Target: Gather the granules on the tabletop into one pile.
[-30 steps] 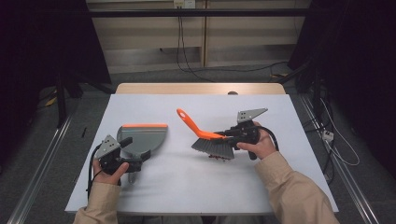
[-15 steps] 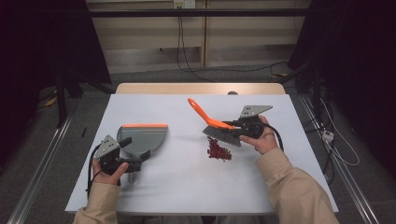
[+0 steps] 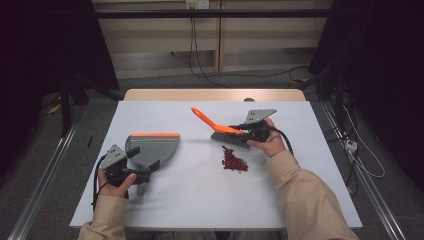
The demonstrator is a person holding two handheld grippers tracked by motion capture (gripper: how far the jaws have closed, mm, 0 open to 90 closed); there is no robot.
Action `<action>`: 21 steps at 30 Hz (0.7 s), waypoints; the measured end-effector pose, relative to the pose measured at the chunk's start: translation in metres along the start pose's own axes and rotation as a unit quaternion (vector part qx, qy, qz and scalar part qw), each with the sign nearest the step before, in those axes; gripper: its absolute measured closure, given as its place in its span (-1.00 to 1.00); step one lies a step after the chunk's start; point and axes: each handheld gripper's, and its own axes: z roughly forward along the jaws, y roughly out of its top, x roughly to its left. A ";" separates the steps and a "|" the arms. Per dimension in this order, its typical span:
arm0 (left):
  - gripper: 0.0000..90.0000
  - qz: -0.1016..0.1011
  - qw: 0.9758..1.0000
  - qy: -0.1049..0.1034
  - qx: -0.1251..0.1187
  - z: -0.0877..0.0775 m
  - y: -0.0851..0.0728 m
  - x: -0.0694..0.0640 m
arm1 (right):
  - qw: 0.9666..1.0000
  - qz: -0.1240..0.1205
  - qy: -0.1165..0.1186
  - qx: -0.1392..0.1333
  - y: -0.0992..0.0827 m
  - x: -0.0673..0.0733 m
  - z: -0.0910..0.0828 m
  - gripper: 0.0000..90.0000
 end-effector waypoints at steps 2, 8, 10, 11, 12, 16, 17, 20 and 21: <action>-0.88 0.001 1.000 0.000 0.002 0.000 -0.001 0.000 | 1.000 -0.016 0.009 0.010 0.001 0.004 -0.003 0.59; -0.88 -0.001 1.000 0.000 0.000 -0.001 -0.001 0.000 | 0.999 -0.031 0.026 0.028 0.000 0.012 -0.014 0.59; -0.88 0.000 1.000 0.000 0.001 -0.001 -0.001 0.000 | 0.999 -0.033 0.031 0.030 -0.001 0.015 -0.018 0.59; -0.88 0.001 1.000 -0.001 0.002 -0.001 -0.001 0.000 | 0.998 -0.033 0.034 0.030 -0.002 0.015 -0.020 0.59; -0.88 0.002 1.000 -0.001 0.004 -0.001 -0.001 0.000 | 0.998 -0.034 0.036 0.031 -0.002 0.016 -0.022 0.59; -0.88 0.002 1.000 -0.003 0.002 0.000 -0.001 -0.001 | 0.998 -0.033 0.044 0.034 -0.005 0.020 -0.030 0.59; -0.88 0.002 1.000 -0.003 0.002 0.000 -0.001 -0.001 | 0.998 -0.032 0.042 0.033 -0.006 0.022 -0.031 0.59; -0.88 0.002 1.000 -0.004 0.002 0.000 -0.001 -0.001 | 0.998 -0.032 0.043 0.031 -0.008 0.025 -0.036 0.59; -0.88 0.002 1.000 -0.004 0.002 0.000 -0.001 -0.001 | 0.998 -0.031 0.042 0.031 -0.009 0.025 -0.037 0.59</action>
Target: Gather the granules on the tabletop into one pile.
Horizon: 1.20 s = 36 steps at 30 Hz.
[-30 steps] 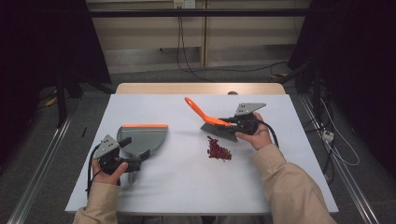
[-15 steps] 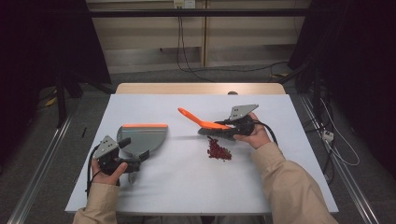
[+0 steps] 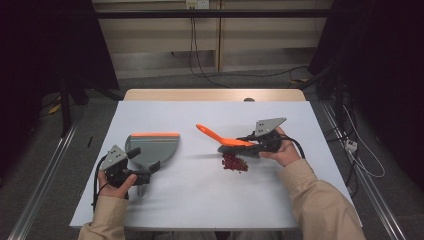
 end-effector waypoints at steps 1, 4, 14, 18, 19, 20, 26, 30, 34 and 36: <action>-0.88 0.000 1.000 0.000 0.000 0.000 0.000 0.000 | 1.000 0.002 -0.001 -0.001 0.000 0.001 -0.001 0.59; -0.88 0.000 1.000 0.000 0.000 0.000 0.000 0.000 | 1.000 -0.003 -0.001 0.003 -0.001 0.004 -0.004 0.59; -0.88 0.000 1.000 0.000 -0.002 0.000 0.001 -0.001 | 0.999 0.020 -0.016 -0.024 0.000 0.005 -0.010 0.59; -0.88 0.003 1.000 -0.001 0.001 0.000 0.000 -0.001 | 0.998 0.034 -0.034 -0.031 0.000 0.004 -0.013 0.59; -0.88 0.003 1.000 -0.001 0.000 0.000 0.000 -0.001 | 0.998 0.036 -0.036 -0.033 -0.001 0.003 -0.013 0.59; -0.88 0.003 1.000 -0.001 0.001 0.000 0.000 -0.001 | 0.998 0.038 -0.036 -0.031 -0.002 0.003 -0.013 0.59; -0.88 0.003 1.000 -0.002 0.001 0.001 0.000 -0.001 | 0.999 0.034 -0.037 -0.022 -0.007 0.007 -0.007 0.59; -0.88 0.003 1.000 -0.003 0.001 0.001 0.000 -0.001 | 0.999 0.033 -0.028 -0.021 -0.007 0.010 -0.008 0.59; -0.88 0.003 1.000 -0.003 -0.001 0.000 0.001 -0.001 | 0.997 0.045 -0.053 -0.037 -0.007 0.008 -0.016 0.58; -0.88 0.002 1.000 -0.004 -0.002 0.000 0.001 -0.001 | 0.995 0.057 -0.074 -0.039 -0.006 0.008 -0.022 0.58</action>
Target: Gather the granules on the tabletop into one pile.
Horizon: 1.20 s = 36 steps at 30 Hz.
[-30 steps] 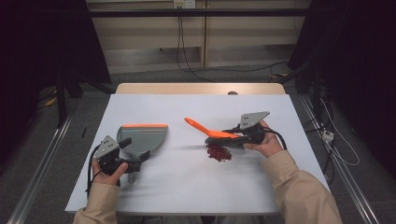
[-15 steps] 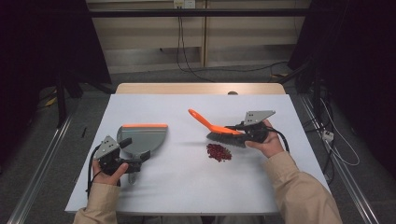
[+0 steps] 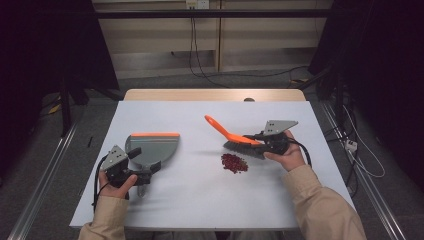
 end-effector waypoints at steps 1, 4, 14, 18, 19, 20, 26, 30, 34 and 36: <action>-0.88 0.000 1.000 0.000 0.000 0.000 0.000 0.000 | 1.000 0.003 -0.011 0.004 0.001 0.000 -0.003 0.58; -0.88 0.001 1.000 -0.001 0.000 0.000 0.000 -0.001 | 0.999 0.016 -0.041 0.014 0.000 0.000 -0.013 0.58; -0.88 0.002 1.000 -0.006 0.000 0.001 0.002 -0.003 | 0.990 0.064 -0.105 0.074 -0.008 0.009 -0.023 0.57; -0.88 0.001 1.000 -0.007 -0.001 0.001 0.002 -0.004 | 0.986 0.080 -0.113 0.096 -0.003 0.013 -0.023 0.57; -0.88 0.001 1.000 -0.007 -0.001 0.001 0.002 -0.004 | 0.985 0.081 -0.113 0.104 -0.001 0.014 -0.022 0.57; -0.88 0.002 1.000 -0.007 -0.001 0.001 0.002 -0.003 | 0.984 0.085 -0.114 0.109 0.001 0.014 -0.022 0.56; -0.88 0.003 1.000 -0.008 0.000 0.001 0.002 -0.003 | 0.977 0.108 -0.121 0.142 0.014 0.013 -0.019 0.55; -0.88 0.002 1.000 -0.006 -0.001 0.000 0.002 -0.003 | 0.970 0.119 -0.129 0.169 0.018 0.014 -0.014 0.58; -0.88 0.002 1.000 -0.007 0.001 0.000 0.001 -0.002 | 0.970 0.117 -0.121 0.176 0.019 0.013 -0.013 0.59; -0.88 0.002 1.000 -0.006 0.000 0.000 0.002 -0.002 | 0.970 0.130 -0.114 0.170 0.019 0.010 -0.013 0.59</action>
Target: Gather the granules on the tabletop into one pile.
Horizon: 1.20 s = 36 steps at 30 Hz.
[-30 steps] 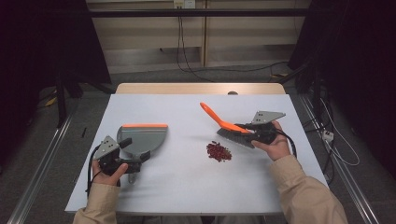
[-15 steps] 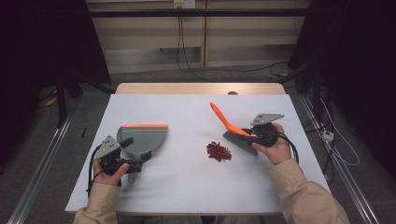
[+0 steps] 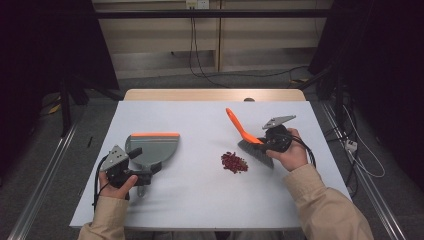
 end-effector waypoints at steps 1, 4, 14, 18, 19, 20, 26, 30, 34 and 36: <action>-0.88 0.000 1.000 0.000 -0.001 0.000 0.000 0.000 | 1.000 0.004 0.006 -0.005 0.000 -0.002 0.000 0.59; -0.88 -0.002 1.000 0.000 -0.001 0.000 0.000 0.000 | 0.999 -0.004 0.018 -0.037 0.003 -0.003 0.004 0.59; -0.88 -0.008 1.000 0.005 0.000 -0.001 0.000 0.003 | 0.994 -0.087 0.036 -0.046 0.021 0.007 0.031 0.59; -0.88 -0.010 1.000 0.008 0.005 -0.002 0.001 0.003 | 0.991 -0.115 0.054 -0.038 0.023 0.014 0.033 0.59; -0.88 -0.010 1.000 0.009 0.007 -0.002 0.001 0.003 | 0.991 -0.118 0.055 -0.038 0.022 0.015 0.032 0.59; -0.88 -0.010 1.000 0.009 0.009 -0.001 0.000 0.002 | 0.990 -0.125 0.057 -0.036 0.022 0.016 0.031 0.59; -0.88 -0.013 1.000 0.009 0.021 -0.002 0.000 0.002 | 0.987 -0.142 0.076 -0.027 0.018 0.021 0.026 0.59; -0.88 -0.015 0.999 0.012 0.026 -0.002 -0.001 0.002 | 0.987 -0.141 0.075 -0.031 0.016 0.020 0.023 0.59; -0.88 -0.013 0.999 0.017 0.032 -0.002 -0.001 0.002 | 0.988 -0.130 0.069 -0.044 0.014 0.017 0.019 0.59; -0.88 -0.014 0.999 0.021 0.034 -0.003 -0.001 0.003 | 0.990 -0.117 0.065 -0.051 0.013 0.016 0.016 0.59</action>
